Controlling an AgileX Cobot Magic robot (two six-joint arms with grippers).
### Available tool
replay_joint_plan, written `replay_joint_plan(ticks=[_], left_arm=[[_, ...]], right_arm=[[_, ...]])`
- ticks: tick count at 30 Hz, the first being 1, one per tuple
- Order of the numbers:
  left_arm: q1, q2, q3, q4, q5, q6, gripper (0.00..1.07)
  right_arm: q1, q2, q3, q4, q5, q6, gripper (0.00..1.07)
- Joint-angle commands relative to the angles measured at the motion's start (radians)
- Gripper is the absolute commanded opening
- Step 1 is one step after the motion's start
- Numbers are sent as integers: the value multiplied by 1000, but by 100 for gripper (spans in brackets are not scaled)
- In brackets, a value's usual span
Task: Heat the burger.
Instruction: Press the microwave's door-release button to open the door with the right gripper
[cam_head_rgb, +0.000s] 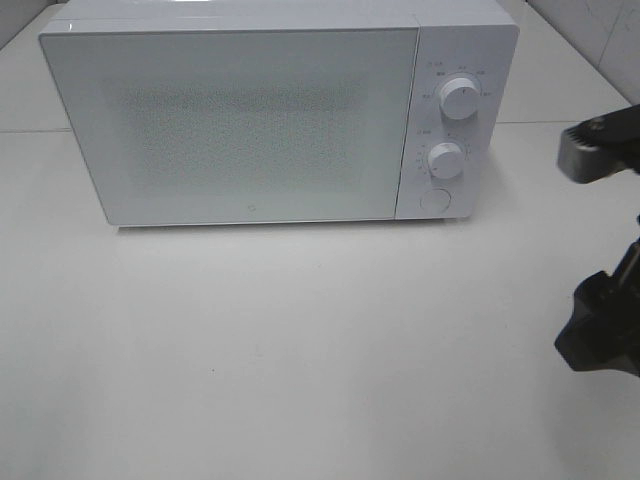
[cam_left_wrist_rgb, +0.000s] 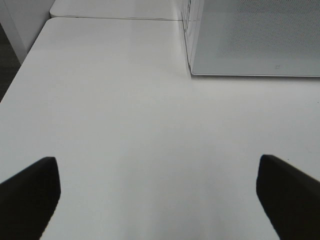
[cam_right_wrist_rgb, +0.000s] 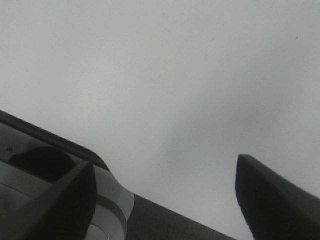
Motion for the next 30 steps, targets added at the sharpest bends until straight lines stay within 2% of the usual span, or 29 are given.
replay_joint_plan(ticks=[1,3,5,6,7,8,10,11,13,14,15,18,21,30], left_arm=[[3,-11,1,-8,-12,-2,100],[3,-11,1,-8,-12,-2,100],[3,-11,1,-8,-12,-2,100],[3,-11,1,-8,-12,-2,100],[3,-11,1,-8,-12,-2,100],[3,-11,1,-8,-12,-2,100],[3,-11,1,-8,-12,-2,100],[3,-11,1,-8,-12,-2,100],[3,-11,1,-8,-12,-2,100],[3,-11,1,-8,-12,-2,100],[3,-11,1,-8,-12,-2,100],[3,-11,1,-8,-12,-2,100],[3,-11,1,-8,-12,-2,100],[3,-11,1,-8,-12,-2,100]], right_arm=[[-5,-89,15,-4,34,12,70],[-5,-214,42,-14,30,12,70],[-5,-250,52,-25,25,12,70],[-7,-341,68,-49,17,18,72],[-7,-341,68,-49,17,18,72],[-35,-429,85,-51,17,21,77],[-53,-463,91,-51,16,19,80],[-101,-538,104,-51,17,18,86],[-131,-580,112,-53,19,16,89],[-184,-662,125,-62,20,16,90],[-237,-743,139,-74,22,17,89],[-263,-774,145,-74,23,17,88],[-361,-938,182,-76,20,17,77],[-435,-1084,200,-74,45,33,69]])
